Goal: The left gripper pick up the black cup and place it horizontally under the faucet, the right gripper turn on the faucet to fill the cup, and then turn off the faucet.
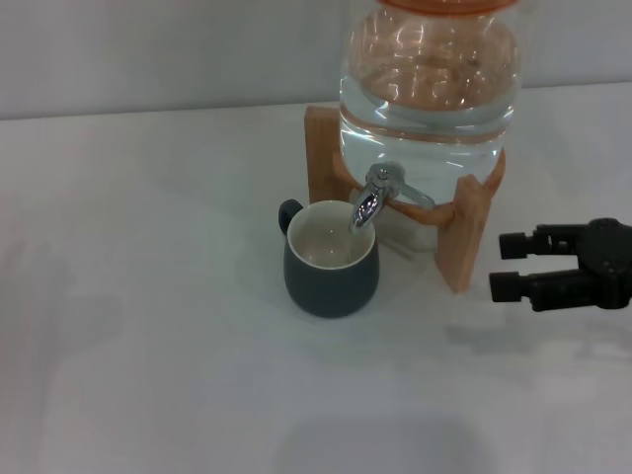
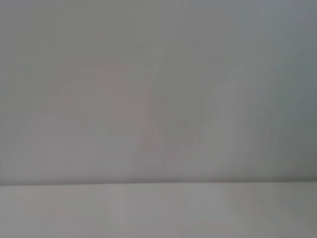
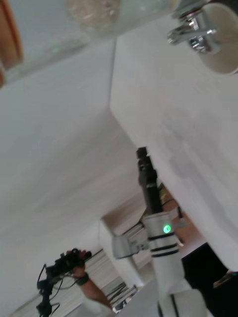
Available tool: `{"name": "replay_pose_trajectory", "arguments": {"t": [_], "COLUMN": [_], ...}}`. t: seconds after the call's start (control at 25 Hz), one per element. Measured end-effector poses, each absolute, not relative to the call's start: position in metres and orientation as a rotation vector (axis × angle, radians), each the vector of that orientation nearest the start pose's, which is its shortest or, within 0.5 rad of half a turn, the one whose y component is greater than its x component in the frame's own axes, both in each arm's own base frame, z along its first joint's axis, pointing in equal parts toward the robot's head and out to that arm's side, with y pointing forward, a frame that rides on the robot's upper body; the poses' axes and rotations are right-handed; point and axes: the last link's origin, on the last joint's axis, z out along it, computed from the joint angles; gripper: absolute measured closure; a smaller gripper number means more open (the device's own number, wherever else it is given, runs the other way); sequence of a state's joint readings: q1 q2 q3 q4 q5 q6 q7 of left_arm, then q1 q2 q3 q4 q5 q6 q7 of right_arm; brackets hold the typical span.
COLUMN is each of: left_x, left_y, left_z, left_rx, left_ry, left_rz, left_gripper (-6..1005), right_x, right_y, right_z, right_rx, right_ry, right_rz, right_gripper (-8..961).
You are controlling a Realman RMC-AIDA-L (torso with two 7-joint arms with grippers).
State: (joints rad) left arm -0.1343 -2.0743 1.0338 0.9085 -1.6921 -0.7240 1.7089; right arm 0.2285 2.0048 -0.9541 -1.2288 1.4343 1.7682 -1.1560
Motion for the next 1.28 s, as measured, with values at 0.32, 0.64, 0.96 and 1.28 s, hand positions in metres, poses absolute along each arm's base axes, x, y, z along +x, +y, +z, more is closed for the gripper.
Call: {"name": "replay_pose_trajectory", "arguments": {"t": [0.32,0.64,0.96,1.28], "left_x": [-0.369,-0.365,-0.361,-0.350], "left_y": [0.323,0.318,0.319,0.320], "left_z": [0.071,0.081,0.086,0.089], "left_rx": [-1.809,-1.803,-1.804,-1.877], "left_ry": [-0.893,-0.858,-0.838,-0.745], "left_rz": [-0.437,-0.442,-0.442,-0.391], "left_gripper": [743,743,744,744], "right_x": [0.233,0.232,0.231,0.229], "right_y": [0.288,0.301,0.306,0.308], "right_z": [0.076,0.065,0.056,0.050], "right_rx": [-2.736,-2.746,-2.758,-2.769], "right_ry": [0.921,0.936,0.954,0.956], "right_rz": [0.807,0.830,0.832,0.830], "right_gripper": [109,110,110,110]}}
